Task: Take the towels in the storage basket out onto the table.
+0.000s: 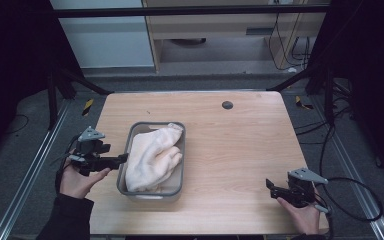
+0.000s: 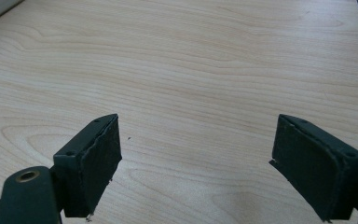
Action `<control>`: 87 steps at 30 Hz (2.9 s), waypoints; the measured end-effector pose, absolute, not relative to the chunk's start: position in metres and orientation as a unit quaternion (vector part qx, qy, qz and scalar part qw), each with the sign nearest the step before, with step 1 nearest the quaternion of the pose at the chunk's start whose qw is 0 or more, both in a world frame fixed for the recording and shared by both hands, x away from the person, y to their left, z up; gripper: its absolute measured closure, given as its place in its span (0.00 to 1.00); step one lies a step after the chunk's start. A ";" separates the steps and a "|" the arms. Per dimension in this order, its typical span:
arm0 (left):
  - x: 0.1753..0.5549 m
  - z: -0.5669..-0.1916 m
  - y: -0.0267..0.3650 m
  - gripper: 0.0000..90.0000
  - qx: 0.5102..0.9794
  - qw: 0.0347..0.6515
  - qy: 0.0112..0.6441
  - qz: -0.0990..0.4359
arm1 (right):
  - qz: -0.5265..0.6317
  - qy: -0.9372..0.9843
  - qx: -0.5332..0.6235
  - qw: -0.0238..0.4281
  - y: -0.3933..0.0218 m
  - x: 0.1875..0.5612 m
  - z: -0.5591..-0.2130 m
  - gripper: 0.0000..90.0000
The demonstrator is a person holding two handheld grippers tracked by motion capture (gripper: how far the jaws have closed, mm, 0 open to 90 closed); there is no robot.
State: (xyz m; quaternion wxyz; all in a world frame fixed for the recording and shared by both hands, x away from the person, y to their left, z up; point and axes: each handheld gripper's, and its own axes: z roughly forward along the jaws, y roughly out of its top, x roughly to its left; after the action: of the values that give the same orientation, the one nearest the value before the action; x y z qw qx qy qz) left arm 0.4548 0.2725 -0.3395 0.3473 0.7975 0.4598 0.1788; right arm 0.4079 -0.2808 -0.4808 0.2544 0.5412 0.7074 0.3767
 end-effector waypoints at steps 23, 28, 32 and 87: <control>0.475 -0.346 0.239 0.29 0.828 0.304 0.448 0.146 | 0.371 0.715 0.538 0.248 -0.280 0.409 -0.482 0.16; 0.478 -0.349 0.233 0.29 0.832 0.297 0.447 0.141 | 0.369 0.716 0.537 0.249 -0.280 0.410 -0.482 0.16; 0.481 -0.351 0.228 0.29 0.837 0.287 0.445 0.136 | 0.369 0.716 0.538 0.247 -0.280 0.410 -0.482 0.16; 0.513 -0.408 0.199 0.62 0.858 0.199 0.466 0.087 | 0.358 0.727 0.536 0.236 -0.279 0.412 -0.485 0.16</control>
State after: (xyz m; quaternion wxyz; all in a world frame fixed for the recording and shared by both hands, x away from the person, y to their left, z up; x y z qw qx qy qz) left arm 0.5131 0.1988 -0.4083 0.1989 0.8577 0.4661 0.0869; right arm 0.4120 -0.2794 -0.4853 0.2364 0.5357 0.7272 0.3583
